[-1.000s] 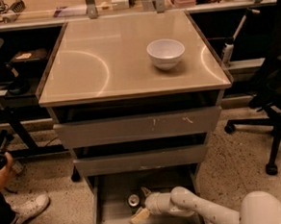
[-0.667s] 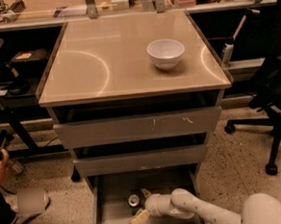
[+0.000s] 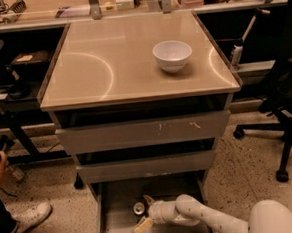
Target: Pick green can from bottom drawer and place on counter
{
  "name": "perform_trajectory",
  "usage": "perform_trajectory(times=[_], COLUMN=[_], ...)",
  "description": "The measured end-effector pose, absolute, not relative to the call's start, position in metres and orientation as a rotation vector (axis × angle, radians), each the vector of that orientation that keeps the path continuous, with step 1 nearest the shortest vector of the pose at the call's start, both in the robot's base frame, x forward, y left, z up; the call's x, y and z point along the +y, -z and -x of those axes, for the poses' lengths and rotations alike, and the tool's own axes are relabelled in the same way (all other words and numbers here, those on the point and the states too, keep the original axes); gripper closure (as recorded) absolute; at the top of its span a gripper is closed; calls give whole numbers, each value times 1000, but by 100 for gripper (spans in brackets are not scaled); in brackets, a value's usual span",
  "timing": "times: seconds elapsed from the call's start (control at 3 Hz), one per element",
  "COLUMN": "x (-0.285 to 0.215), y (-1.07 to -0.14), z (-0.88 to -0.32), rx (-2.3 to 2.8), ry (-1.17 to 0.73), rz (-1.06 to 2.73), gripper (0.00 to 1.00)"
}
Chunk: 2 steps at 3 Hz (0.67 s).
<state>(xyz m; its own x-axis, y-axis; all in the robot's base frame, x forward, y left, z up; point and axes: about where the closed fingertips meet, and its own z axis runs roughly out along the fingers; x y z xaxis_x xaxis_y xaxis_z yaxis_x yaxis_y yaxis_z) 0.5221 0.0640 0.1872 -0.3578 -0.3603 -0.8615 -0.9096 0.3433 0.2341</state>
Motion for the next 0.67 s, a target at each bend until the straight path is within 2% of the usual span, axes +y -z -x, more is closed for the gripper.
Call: perform_trajectory(times=[0.33, 0.67], x=[74, 74], y=[-188, -188], z=[-528, -528], rx=[1854, 1854], ry=[-980, -980], rz=[1146, 1147], gripper=[0, 19])
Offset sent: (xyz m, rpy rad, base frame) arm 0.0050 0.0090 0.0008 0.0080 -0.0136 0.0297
